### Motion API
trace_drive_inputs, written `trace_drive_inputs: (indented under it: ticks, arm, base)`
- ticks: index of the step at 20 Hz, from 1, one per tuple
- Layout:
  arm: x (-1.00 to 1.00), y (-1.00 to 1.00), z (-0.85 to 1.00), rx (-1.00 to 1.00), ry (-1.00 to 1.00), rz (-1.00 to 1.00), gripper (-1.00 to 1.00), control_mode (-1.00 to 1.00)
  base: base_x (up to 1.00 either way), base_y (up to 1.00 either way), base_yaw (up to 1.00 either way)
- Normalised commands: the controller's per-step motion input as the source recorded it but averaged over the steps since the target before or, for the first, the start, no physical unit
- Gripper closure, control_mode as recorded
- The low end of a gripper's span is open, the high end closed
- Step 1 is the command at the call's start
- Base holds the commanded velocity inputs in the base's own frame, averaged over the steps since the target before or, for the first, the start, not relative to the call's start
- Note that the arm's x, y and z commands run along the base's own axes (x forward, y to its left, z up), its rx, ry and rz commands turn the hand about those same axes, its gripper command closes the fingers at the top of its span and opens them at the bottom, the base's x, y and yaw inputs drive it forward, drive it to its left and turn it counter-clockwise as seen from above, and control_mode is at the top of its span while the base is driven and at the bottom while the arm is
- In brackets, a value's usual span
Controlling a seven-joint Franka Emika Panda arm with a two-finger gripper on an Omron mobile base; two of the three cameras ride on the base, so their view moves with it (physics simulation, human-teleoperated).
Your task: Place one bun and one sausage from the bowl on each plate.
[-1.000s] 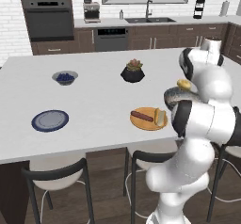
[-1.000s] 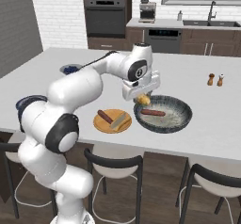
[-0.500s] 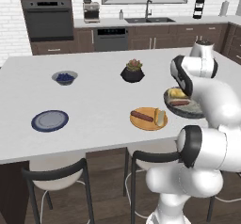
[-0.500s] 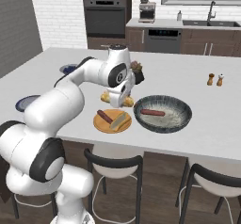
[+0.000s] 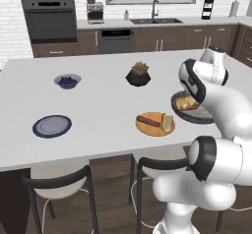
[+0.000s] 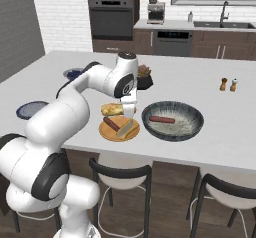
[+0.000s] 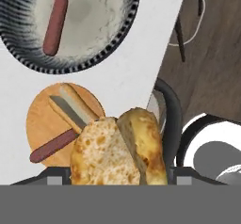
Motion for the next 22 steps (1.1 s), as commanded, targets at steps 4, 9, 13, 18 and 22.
trace_drive_inputs:
  ticks: [4, 9, 13, 18, 22]
  arm:
    - [0.01, 0.28, 0.0, -0.06, 0.01, 0.48, 1.0, -1.0]
    - [0.0, 0.5, 0.01, -0.13, 0.0, 0.29, 1.0, -1.0]
    - [0.0, 0.31, 0.01, -0.13, 0.0, 0.2, 1.0, -1.0]
    - [-0.13, 0.09, 0.0, -0.07, -0.07, 0.16, 1.0, -1.0]
    - [-0.15, 0.3, 0.0, -0.05, -0.05, 0.33, 1.0, -1.0]
  base:
    - [0.0, 0.0, 0.0]
    - [0.0, 0.0, 0.0]
    - [0.0, 0.0, 0.0]
    - [0.0, 0.0, 0.0]
    - [0.0, 0.0, 0.0]
